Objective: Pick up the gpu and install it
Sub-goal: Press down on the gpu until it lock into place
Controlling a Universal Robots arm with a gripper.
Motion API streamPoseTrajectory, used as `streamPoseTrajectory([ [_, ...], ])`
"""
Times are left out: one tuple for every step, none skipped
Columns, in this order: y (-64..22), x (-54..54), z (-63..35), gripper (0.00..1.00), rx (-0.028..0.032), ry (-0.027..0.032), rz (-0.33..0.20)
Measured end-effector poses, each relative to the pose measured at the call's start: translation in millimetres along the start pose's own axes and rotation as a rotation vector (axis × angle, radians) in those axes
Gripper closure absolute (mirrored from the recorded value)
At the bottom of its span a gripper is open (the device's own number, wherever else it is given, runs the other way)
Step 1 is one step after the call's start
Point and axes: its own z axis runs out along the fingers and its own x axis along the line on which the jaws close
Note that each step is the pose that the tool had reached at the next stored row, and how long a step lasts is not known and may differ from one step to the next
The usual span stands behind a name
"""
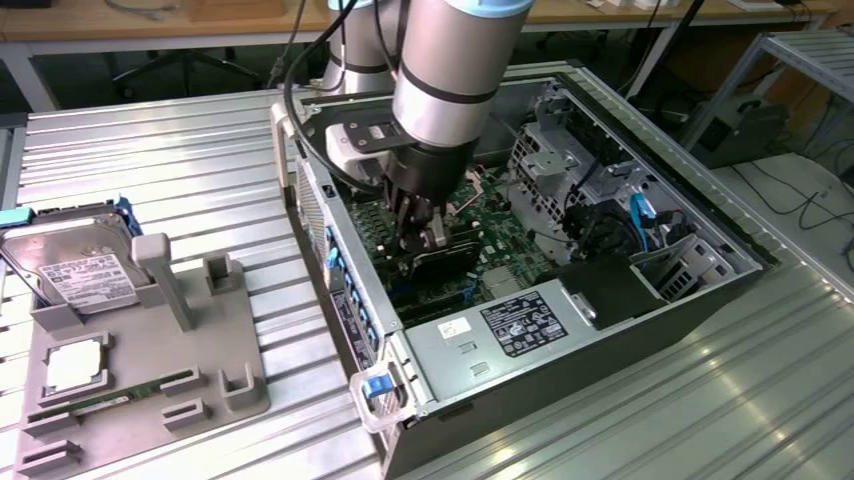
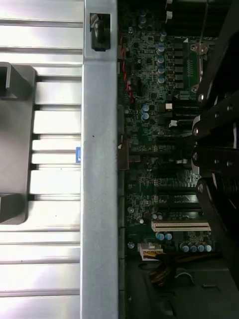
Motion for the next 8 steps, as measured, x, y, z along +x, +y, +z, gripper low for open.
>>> streamPoseTrajectory([
  [1.1, 0.0, 0.5, 0.89, 0.0001, 0.0001, 0.0],
  [2.9, 0.1, 1.3, 0.89, 0.0004, 0.0005, 0.0],
  [4.9, 0.1, 1.8, 0.89, 0.0006, 0.0008, -0.001],
  [6.4, 0.1, 2.3, 0.89, 0.001, 0.0007, -0.001],
  [7.4, 0.1, 2.3, 0.89, 0.001, 0.0008, -0.002],
  [8.4, 0.0, 2.3, 0.89, 0.001, 0.0009, -0.002],
  [8.8, 0.0, 2.4, 0.89, 0.001, 0.001, -0.002],
  [9.7, 0.1, 2.4, 0.89, 0.001, 0.001, -0.002],
])
